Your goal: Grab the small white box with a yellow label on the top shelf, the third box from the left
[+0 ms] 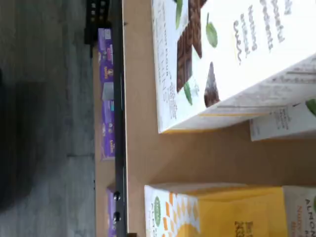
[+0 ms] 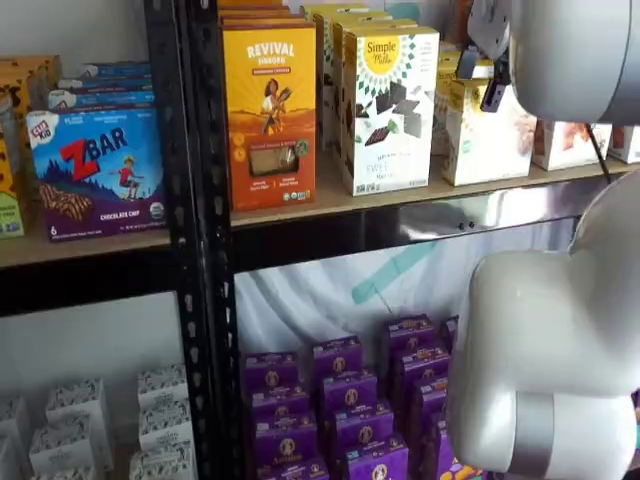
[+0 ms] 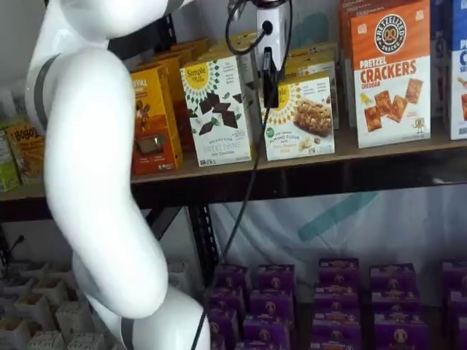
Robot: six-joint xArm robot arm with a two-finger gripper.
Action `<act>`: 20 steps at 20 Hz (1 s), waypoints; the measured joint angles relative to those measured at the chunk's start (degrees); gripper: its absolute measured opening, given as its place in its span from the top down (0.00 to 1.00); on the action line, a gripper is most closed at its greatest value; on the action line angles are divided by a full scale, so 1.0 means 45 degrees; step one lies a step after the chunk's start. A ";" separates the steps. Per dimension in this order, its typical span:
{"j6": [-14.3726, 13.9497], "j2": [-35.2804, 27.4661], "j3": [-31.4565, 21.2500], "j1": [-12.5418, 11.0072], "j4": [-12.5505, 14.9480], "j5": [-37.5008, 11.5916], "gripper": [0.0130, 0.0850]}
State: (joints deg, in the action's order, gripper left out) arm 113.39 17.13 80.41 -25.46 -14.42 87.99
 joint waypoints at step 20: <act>-0.0241 -0.1319 0.1299 0.0378 0.1378 0.1349 0.11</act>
State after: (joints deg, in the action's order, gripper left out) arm 112.30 11.19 86.25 -23.76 -8.22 94.06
